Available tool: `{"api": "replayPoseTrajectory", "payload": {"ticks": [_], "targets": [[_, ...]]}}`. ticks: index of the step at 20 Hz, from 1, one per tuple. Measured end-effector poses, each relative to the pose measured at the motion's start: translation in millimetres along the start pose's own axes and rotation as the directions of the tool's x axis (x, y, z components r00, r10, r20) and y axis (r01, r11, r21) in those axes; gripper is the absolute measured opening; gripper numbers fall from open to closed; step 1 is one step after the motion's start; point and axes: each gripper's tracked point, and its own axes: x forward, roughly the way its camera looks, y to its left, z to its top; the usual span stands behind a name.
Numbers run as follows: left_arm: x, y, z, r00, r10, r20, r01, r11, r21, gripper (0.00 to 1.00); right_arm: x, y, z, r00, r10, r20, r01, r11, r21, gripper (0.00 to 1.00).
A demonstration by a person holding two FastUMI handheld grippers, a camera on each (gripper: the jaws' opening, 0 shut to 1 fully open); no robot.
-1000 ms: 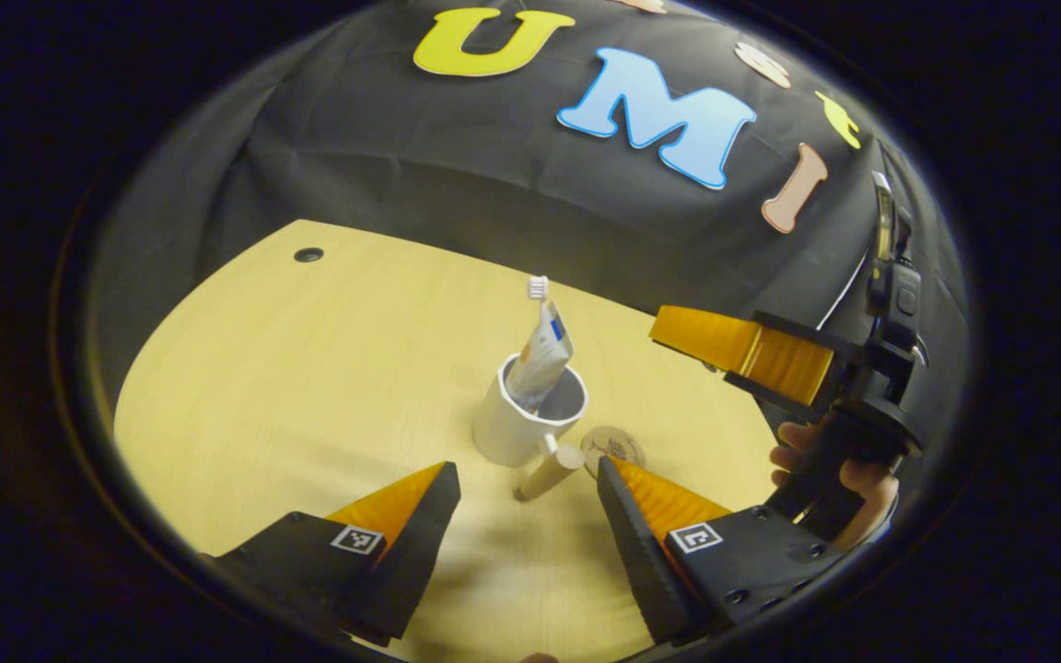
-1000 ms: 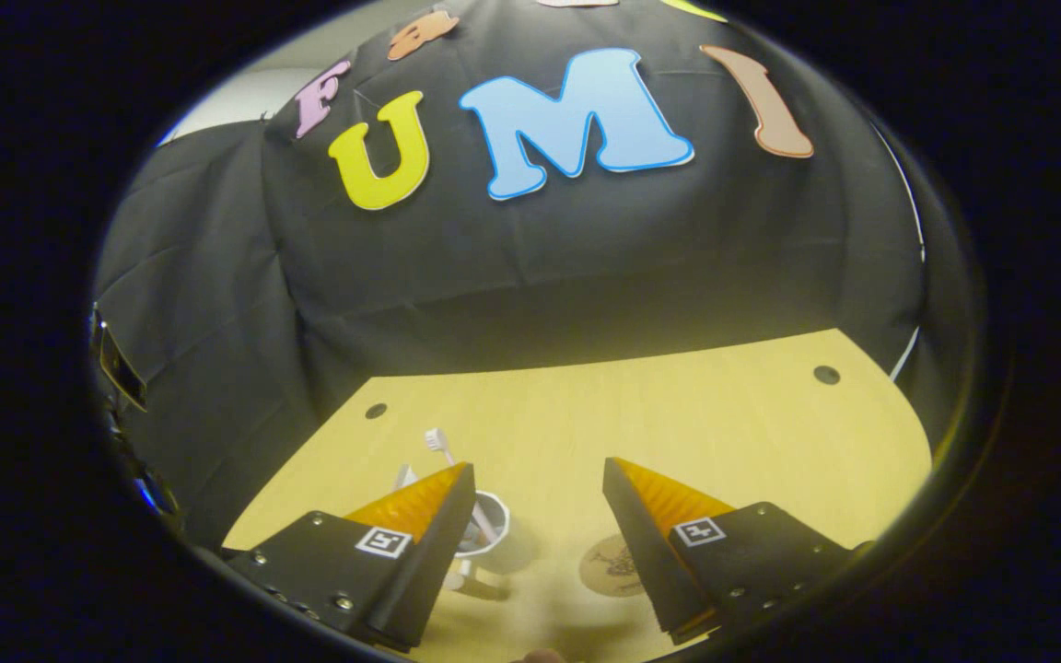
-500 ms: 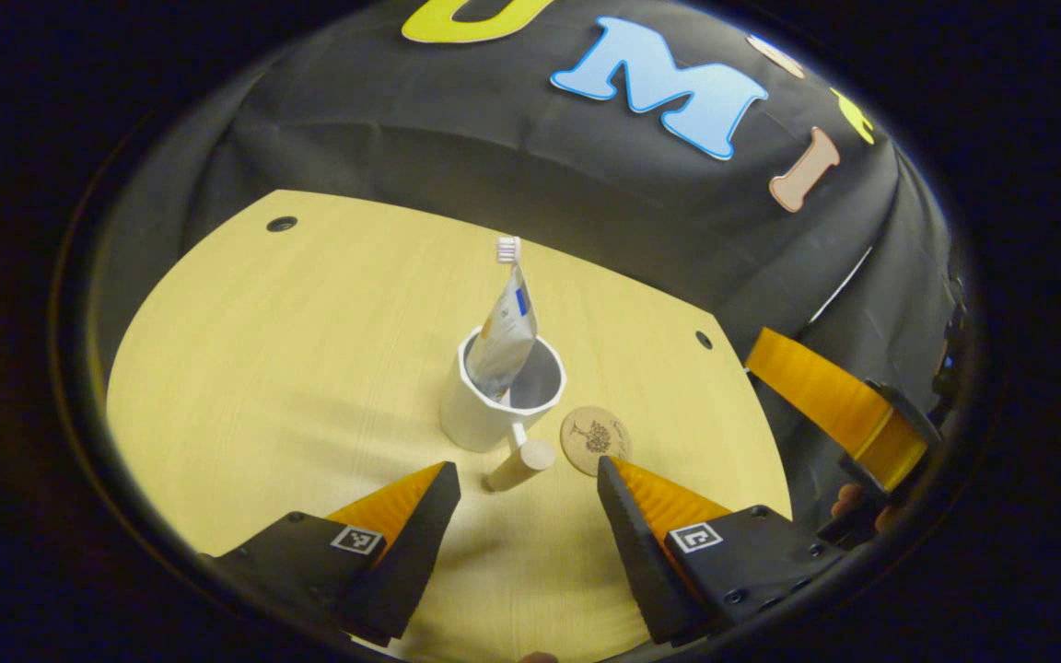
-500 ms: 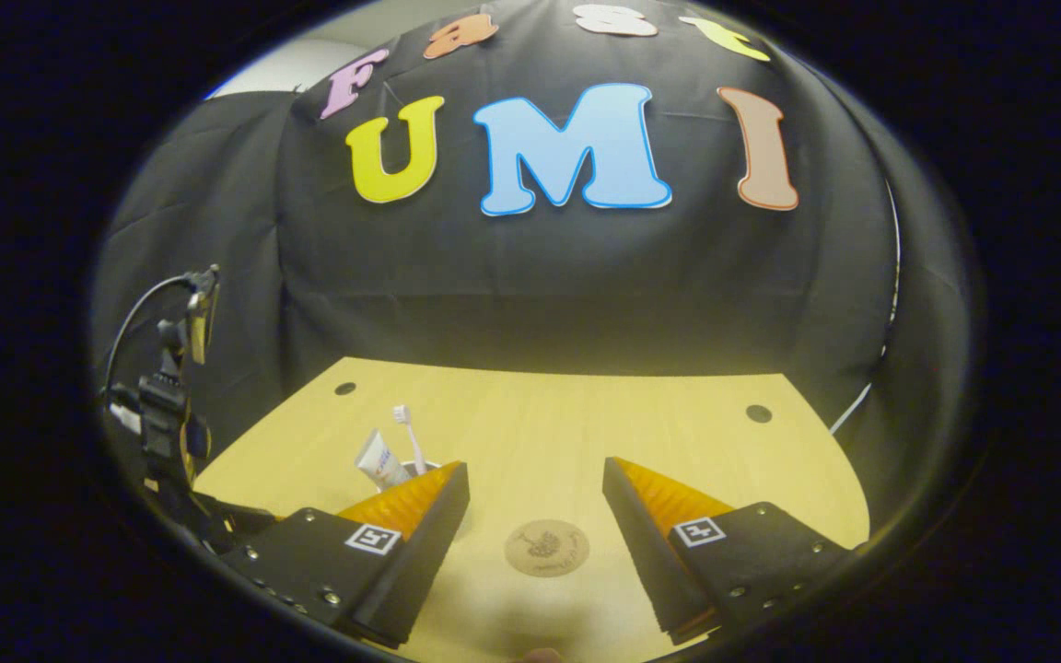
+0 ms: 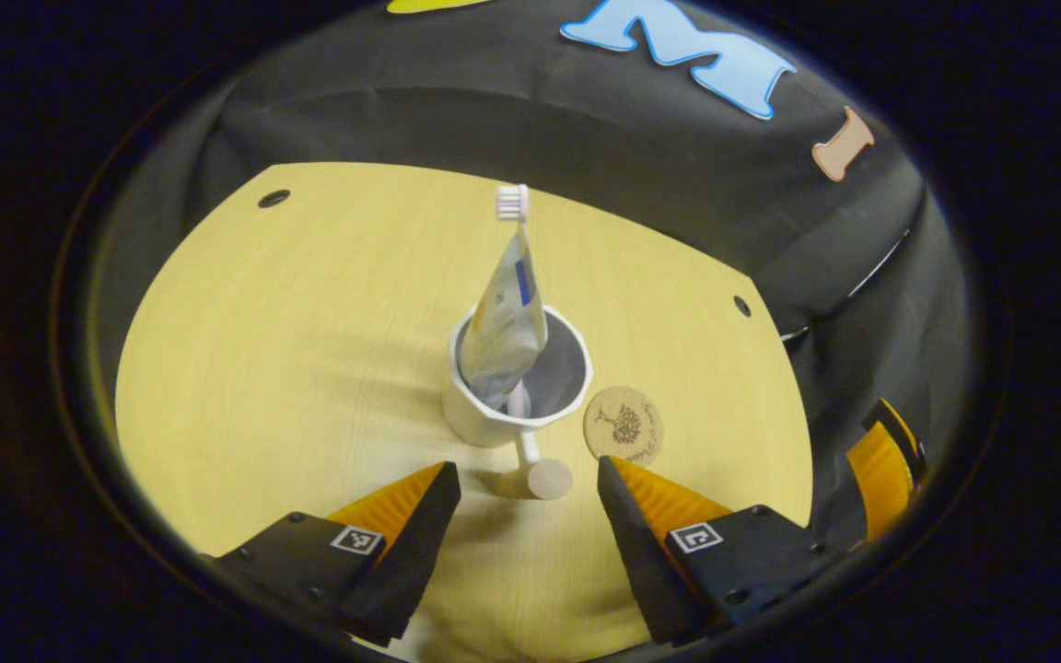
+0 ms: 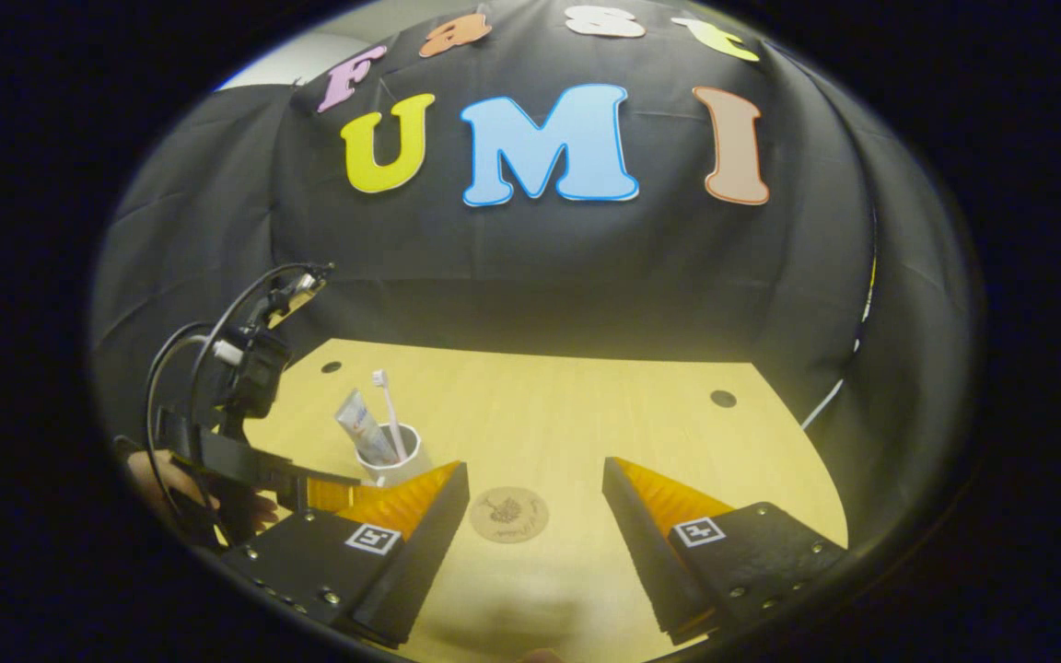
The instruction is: Put the toothbrush and toothpaste on the desktop into the cup, then pick up the cup and place it on the coaster on the desktop.
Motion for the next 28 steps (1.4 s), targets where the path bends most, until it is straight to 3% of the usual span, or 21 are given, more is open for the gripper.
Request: {"api": "replayPoseTrajectory", "payload": {"ticks": [5, 6, 7, 8, 10, 11, 14, 16, 17, 19, 23, 25, 28], "targets": [[22, 7, 6, 0.996, 0.043, -0.073, -0.044, 0.999, -0.023, 0.96, -3, -19, -15, 0.999, -0.020, -0.040, 0.021, 0.999, 0.032, 0.92], [23, 7, 6, 0.996, 0.046, -0.082, -0.050, 0.998, -0.041, 1.00, -3, -22, -18, 0.999, -0.025, -0.045, 0.027, 0.999, 0.035, 0.92], [27, 7, 7, 0.995, 0.050, -0.089, -0.056, 0.997, -0.060, 0.95, -4, -25, -19, 0.998, -0.029, -0.049, 0.031, 0.999, 0.038, 0.92], [31, 7, 8, 0.994, 0.054, -0.092, -0.061, 0.995, -0.075, 1.00, -3, -28, -20, 0.998, -0.032, -0.053, 0.034, 0.999, 0.040, 0.92], [37, 7, 10, 0.992, 0.065, -0.105, -0.074, 0.994, -0.086, 0.94, -3, -34, -24, 0.997, -0.038, -0.062, 0.041, 0.998, 0.046, 0.92], [39, 9, 10, 0.991, 0.079, -0.112, -0.088, 0.993, -0.078, 0.81, -4, -37, -24, 0.997, -0.039, -0.065, 0.042, 0.998, 0.051, 0.92], [47, 10, 10, 0.986, 0.107, -0.126, -0.115, 0.992, -0.057, 0.82, -4, -44, -28, 0.996, -0.044, -0.078, 0.049, 0.996, 0.069, 0.88], [51, 13, 9, 0.984, 0.120, -0.134, -0.130, 0.989, -0.065, 0.80, -5, -48, -29, 0.996, -0.051, -0.079, 0.057, 0.995, 0.083, 0.92], [52, 14, 8, 0.982, 0.126, -0.140, -0.137, 0.988, -0.070, 0.67, -6, -50, -29, 0.995, -0.052, -0.080, 0.059, 0.994, 0.089, 0.92], [53, 15, 6, 0.980, 0.136, -0.146, -0.148, 0.986, -0.072, 0.70, -8, -53, -30, 0.995, -0.054, -0.081, 0.062, 0.993, 0.096, 0.92], [52, 14, 2, 0.974, 0.157, -0.163, -0.169, 0.984, -0.062, 0.46, -10, -57, -34, 0.994, -0.057, -0.092, 0.066, 0.992, 0.103, 0.92], [50, 14, 0, 0.970, 0.178, -0.167, -0.186, 0.982, -0.035, 0.47, -10, -57, -36, 0.994, -0.055, -0.093, 0.065, 0.992, 0.109, 0.92], [48, 15, 3, 0.967, 0.201, -0.158, -0.204, 0.979, 0.001, 0.36, -12, -59, -41, 0.994, -0.057, -0.096, 0.068, 0.992, 0.108, 0.92]]}}
